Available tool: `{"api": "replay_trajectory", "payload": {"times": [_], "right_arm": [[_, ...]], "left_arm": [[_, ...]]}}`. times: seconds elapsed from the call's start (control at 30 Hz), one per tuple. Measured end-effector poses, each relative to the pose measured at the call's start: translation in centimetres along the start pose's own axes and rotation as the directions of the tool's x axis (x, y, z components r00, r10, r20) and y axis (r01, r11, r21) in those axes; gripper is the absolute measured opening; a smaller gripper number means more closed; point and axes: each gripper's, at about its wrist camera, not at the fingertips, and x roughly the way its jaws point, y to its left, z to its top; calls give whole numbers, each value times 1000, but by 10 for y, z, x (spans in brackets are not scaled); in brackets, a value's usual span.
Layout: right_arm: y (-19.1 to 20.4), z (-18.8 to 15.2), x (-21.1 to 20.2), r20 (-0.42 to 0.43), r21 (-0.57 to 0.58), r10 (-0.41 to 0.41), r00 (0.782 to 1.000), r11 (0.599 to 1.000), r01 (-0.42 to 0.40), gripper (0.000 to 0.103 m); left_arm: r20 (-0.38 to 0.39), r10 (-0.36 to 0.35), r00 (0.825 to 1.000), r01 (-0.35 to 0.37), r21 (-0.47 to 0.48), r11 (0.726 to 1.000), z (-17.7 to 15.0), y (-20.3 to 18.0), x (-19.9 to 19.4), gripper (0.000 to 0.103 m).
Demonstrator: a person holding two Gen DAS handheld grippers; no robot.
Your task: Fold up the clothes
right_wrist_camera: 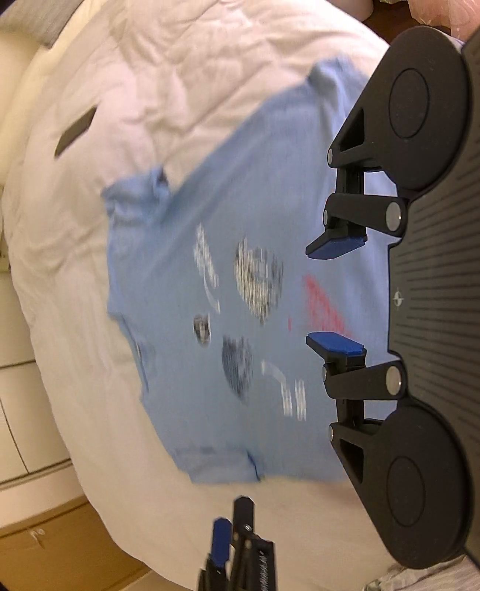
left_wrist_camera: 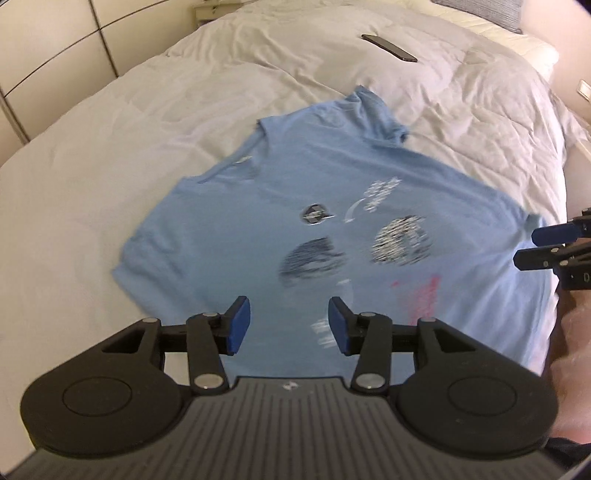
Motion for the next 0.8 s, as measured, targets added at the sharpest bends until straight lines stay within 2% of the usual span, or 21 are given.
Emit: {"api": "replay_trajectory", "payload": {"times": [0.2,0.27,0.37,0.6,0.8], "right_arm": [[-116,10,-13,-9,10,-11,1000,1000,11,48],[-149,17,-19,-13,18,-29,1000,999,29,52],[-183,29,-22,-9,27,-24,1000,999,25,52],[-212,60,-13,-4,-21,1,1000,1000,-2,52],[-215,103,-12,10,-101,21,1000,995,-20,53]], "left_arm": [[-40,-6,999,2,-87,996,35,-89,6,49],[-35,-12,999,8,-92,996,48,-106,7,50],[-26,-15,1000,13,-94,995,65,-127,8,50],[-14,35,999,-36,-114,993,87,-131,18,52],[2,26,1000,-26,-89,996,109,-142,47,52]]}}
